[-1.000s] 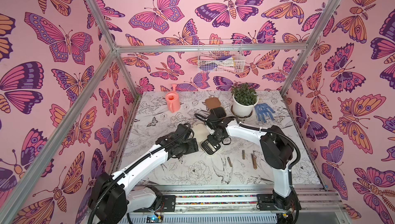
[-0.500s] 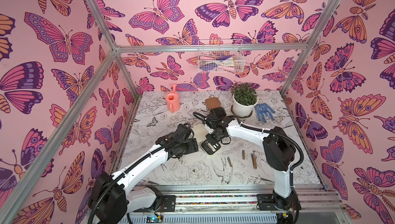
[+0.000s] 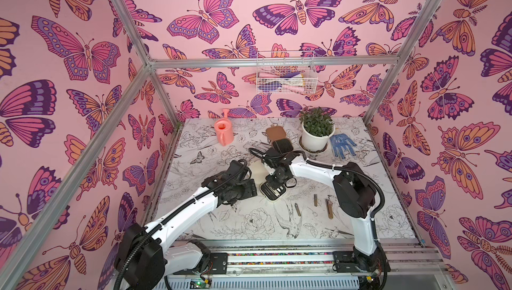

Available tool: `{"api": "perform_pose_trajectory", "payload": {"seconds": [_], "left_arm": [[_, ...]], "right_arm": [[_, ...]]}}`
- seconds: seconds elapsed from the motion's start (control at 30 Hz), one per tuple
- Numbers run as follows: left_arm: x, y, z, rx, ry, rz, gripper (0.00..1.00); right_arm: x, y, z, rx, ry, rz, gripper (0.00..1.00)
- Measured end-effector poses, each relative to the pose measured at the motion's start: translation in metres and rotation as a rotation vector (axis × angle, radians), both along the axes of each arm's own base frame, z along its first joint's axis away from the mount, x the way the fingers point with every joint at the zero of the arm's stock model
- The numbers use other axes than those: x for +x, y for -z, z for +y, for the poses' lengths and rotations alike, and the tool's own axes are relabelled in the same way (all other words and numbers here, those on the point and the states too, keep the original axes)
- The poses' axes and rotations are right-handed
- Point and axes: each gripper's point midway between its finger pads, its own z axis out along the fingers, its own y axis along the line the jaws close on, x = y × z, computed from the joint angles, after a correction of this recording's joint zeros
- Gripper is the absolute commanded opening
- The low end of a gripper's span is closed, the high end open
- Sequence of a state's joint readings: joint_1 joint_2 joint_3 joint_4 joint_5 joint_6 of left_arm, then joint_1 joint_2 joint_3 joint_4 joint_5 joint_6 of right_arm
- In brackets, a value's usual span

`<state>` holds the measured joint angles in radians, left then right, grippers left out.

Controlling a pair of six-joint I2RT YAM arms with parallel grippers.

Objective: Organize nail clipper sets
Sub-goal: Adjust the nail clipper in the storage box.

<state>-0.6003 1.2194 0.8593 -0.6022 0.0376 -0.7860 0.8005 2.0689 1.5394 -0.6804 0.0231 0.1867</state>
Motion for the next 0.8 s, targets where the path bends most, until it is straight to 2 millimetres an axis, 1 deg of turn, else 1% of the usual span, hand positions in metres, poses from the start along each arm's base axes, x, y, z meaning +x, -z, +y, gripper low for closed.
{"api": "perform_pose_trajectory", "payload": {"seconds": [0.37,0.8], "left_arm": [[0.0008,0.0,0.0013,0.0,-0.005,0.0,0.82],[0.0011,0.0,0.0015,0.0,-0.006,0.0,0.82]], "right_arm": [[0.0009,0.0014,-0.0001,-0.012,0.0,-0.007,0.11],[0.0019,0.0018,-0.0011,-0.034,0.025,-0.025,0.06]]}}
